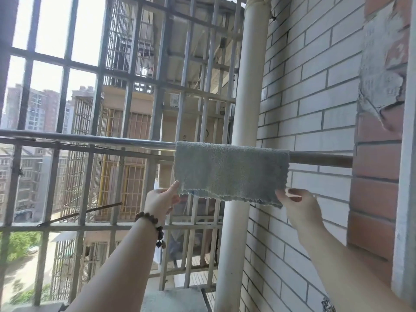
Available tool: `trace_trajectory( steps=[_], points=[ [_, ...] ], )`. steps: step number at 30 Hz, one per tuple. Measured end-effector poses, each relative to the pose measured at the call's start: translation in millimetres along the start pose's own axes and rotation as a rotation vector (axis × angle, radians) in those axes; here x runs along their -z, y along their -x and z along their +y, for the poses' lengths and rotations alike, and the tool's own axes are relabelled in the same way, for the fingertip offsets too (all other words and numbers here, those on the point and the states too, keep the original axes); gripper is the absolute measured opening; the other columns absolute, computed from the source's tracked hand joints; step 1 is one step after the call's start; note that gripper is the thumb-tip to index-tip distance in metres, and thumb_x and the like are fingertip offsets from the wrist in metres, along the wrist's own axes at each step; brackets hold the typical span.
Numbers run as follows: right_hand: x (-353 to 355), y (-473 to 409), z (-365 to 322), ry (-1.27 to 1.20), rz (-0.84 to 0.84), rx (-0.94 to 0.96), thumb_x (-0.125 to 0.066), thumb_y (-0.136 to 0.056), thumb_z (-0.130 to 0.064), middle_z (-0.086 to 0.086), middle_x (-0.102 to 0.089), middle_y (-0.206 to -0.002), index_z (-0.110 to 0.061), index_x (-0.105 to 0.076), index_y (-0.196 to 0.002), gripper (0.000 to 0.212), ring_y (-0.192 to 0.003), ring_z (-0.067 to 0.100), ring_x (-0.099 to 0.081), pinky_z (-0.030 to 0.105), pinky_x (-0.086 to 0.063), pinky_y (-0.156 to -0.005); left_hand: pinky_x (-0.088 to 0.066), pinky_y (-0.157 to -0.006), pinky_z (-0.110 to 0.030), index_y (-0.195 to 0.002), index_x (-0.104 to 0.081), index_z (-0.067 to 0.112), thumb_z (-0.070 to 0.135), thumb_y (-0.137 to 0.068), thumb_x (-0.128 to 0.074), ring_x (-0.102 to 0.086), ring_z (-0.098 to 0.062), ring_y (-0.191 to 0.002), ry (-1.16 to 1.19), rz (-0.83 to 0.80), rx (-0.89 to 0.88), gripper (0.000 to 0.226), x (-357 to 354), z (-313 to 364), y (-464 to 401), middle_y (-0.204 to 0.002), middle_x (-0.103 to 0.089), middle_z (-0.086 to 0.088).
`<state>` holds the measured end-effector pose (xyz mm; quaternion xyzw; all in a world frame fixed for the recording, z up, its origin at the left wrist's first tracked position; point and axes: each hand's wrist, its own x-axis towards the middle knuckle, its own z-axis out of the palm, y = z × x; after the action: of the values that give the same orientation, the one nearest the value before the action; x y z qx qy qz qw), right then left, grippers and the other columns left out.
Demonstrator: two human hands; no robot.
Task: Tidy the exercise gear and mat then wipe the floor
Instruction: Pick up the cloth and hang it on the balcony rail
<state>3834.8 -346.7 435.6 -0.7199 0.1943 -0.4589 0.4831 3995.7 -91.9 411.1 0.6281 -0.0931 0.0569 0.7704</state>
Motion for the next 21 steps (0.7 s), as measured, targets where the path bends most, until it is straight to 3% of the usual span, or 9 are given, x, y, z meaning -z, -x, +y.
trace_trajectory(
  steps=[1,3,5,9,15,19,21],
  points=[
    [-3.5,0.2,5.6,-0.044,-0.05,-0.047,-0.072,-0.082,-0.035,0.006,-0.062,-0.097,-0.01,-0.056,-0.11,0.042,-0.088,0.027,-0.059,0.042,-0.05,-0.086,-0.052,-0.084,-0.037,-0.09,-0.065,0.007,0.037,-0.081,-0.072,-0.067,-0.02,-0.088,0.098,-0.061,0.078,0.031,-2.6,-0.9,1.2,-0.089,-0.071,-0.008],
    [-10.2,-0.6,11.2,-0.21,-0.126,-0.147,-0.074,-0.081,-0.031,0.008,-0.064,-0.088,-0.008,-0.055,-0.108,0.04,-0.083,0.026,-0.061,0.039,-0.052,-0.077,-0.05,-0.081,-0.035,-0.088,-0.065,0.007,0.031,-0.08,-0.073,-0.066,-0.021,-0.088,0.237,-0.135,0.167,0.027,-7.4,-0.7,-0.4,-0.088,-0.071,-0.009],
    [-16.2,-3.2,13.0,-0.366,-0.179,-0.232,-0.074,-0.082,-0.024,0.007,-0.061,-0.082,-0.007,-0.055,-0.105,0.034,-0.074,0.022,-0.059,0.033,-0.051,-0.067,-0.048,-0.08,-0.033,-0.088,-0.065,0.007,0.024,-0.082,-0.073,-0.065,-0.019,-0.088,0.323,-0.165,0.201,0.02,-12.6,0.4,-3.5,-0.088,-0.07,-0.008],
    [-25.9,-3.9,11.5,-0.663,-0.239,-0.34,-0.065,-0.088,-0.009,0.01,-0.061,-0.085,-0.007,-0.056,-0.091,0.01,-0.077,0.022,-0.06,0.033,-0.05,-0.068,-0.049,-0.087,-0.032,-0.097,-0.064,0.002,0.01,-0.087,-0.068,-0.069,-0.017,-0.085,0.455,-0.145,0.207,0.014,-18.3,-1.8,-7.8,-0.085,-0.074,-0.009],
    [-24.3,-5.3,24.5,-0.717,-0.154,-0.307,-0.059,-0.091,-0.001,0.014,-0.064,-0.081,0.002,-0.054,-0.1,0.011,-0.069,0.021,-0.065,0.025,-0.056,-0.053,-0.053,-0.073,-0.031,-0.102,-0.066,-0.004,0.009,-0.085,-0.07,-0.07,-0.02,-0.082,0.448,-0.072,0.132,0.022,-9.1,-18.3,-14.5,-0.09,-0.073,-0.015],
    [-25.5,-1.0,27.2,-0.716,-0.151,-0.394,-0.064,-0.089,-0.008,0.012,-0.066,-0.071,0.0,-0.056,-0.088,0.011,-0.061,0.02,-0.066,0.028,-0.056,-0.052,-0.053,-0.075,-0.031,-0.105,-0.066,-0.005,0.01,-0.084,-0.071,-0.07,-0.02,-0.08,0.478,-0.04,0.098,0.027,-11.4,-23.0,-17.0,-0.086,-0.073,-0.014],
    [-32.5,7.3,25.4,-0.719,-0.255,-0.458,-0.068,-0.086,-0.016,0.012,-0.069,-0.066,-0.002,-0.058,-0.084,0.018,-0.058,0.02,-0.067,0.03,-0.058,-0.053,-0.053,-0.08,-0.033,-0.104,-0.065,-0.003,0.014,-0.086,-0.07,-0.07,-0.022,-0.085,0.526,-0.069,0.112,0.026,-17.7,-22.3,-13.5,-0.092,-0.073,-0.015]
  ],
)
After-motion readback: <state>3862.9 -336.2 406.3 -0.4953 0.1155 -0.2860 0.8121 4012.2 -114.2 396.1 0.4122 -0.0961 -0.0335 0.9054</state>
